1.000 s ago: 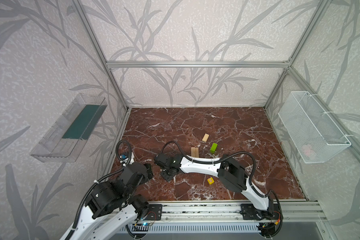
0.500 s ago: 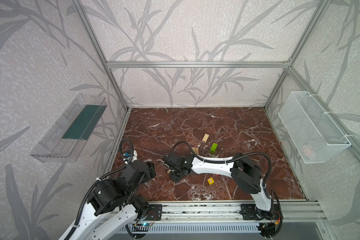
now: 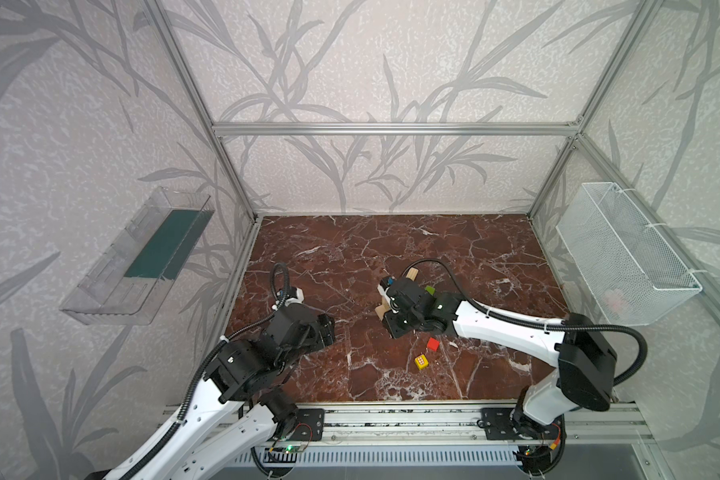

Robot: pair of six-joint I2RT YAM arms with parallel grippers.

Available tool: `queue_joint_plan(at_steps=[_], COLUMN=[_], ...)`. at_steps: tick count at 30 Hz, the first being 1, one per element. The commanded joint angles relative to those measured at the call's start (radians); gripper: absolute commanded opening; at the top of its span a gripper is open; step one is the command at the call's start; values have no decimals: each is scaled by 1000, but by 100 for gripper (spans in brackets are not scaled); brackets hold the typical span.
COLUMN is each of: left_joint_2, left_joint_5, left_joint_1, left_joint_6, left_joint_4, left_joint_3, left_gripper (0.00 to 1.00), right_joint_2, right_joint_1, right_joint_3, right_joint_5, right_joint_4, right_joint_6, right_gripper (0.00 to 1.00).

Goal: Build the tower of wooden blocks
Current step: 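Carry the plain block with the right gripper and lower it beside the numbered blocks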

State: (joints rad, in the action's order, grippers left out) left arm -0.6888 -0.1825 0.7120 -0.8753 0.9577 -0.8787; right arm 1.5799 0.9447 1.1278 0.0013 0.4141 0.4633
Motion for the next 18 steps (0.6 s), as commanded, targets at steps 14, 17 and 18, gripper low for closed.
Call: queue_joint_plan(at_steps=[14,17,18], left_joint_2=[-223,-241,-247], left_joint_5=[129,124,124], left_joint_1=[-5,-5,-5], left_joint_6=[21,9,7], left_joint_4=[-352,-396,-407], left_joint_3=[82,103,108], left_gripper=[81,81,81], right_joint_2=[121,175,187], right_joint_1=[-139,-139,-139], right_joint_3=[26,38,43], right_joint_5=[34,34,39], right_joint_4=[-36,-55,-56], right_joint_6=[99,113,116], right_gripper=[14,14,14])
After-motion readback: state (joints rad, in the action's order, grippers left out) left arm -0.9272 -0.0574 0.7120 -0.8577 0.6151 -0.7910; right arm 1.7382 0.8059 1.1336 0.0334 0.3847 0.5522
